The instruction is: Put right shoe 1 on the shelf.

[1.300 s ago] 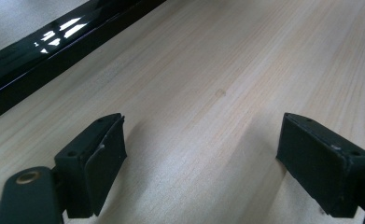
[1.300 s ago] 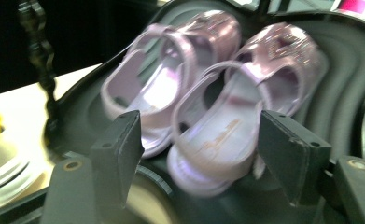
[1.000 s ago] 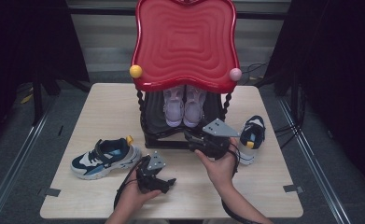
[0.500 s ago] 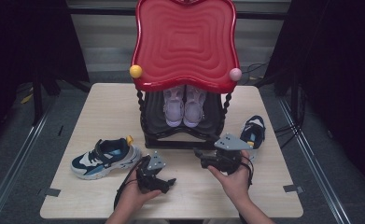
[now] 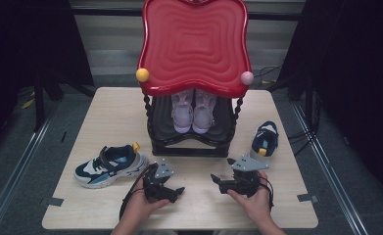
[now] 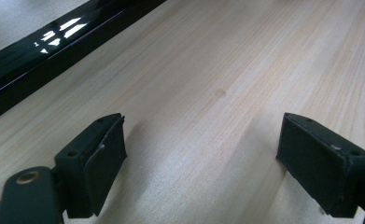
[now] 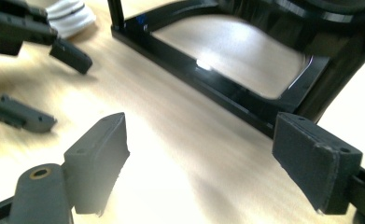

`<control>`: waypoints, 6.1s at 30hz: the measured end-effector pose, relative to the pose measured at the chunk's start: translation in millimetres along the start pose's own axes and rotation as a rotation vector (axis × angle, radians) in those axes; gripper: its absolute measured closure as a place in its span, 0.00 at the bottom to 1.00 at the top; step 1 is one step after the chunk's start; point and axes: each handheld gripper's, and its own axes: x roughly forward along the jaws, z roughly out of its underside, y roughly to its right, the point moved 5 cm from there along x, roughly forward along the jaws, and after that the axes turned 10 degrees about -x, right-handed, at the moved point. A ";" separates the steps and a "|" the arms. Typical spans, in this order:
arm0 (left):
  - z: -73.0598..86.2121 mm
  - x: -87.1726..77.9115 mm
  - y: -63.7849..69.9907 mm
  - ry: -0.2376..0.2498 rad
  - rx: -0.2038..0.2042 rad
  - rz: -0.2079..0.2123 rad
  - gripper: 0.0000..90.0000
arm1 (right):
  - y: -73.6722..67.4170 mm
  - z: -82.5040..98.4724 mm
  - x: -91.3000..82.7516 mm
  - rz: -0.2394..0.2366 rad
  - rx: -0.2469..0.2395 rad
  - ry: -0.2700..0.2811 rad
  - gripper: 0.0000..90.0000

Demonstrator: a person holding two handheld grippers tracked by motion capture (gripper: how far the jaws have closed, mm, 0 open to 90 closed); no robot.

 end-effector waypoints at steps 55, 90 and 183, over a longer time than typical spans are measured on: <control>-14.7 -31.2 -3.4 -0.213 -0.138 -0.009 0.20 | -5.7 33.5 17.6 -0.118 -0.028 -0.192 0.12; -39.4 -112.6 -62.4 -0.372 -0.289 -0.158 0.28 | -6.1 33.3 17.7 -0.120 -0.018 -0.196 0.11; -41.2 -88.7 -72.7 -0.586 -0.338 -0.146 0.66 | -4.4 32.7 19.6 -0.133 -0.041 -0.187 0.11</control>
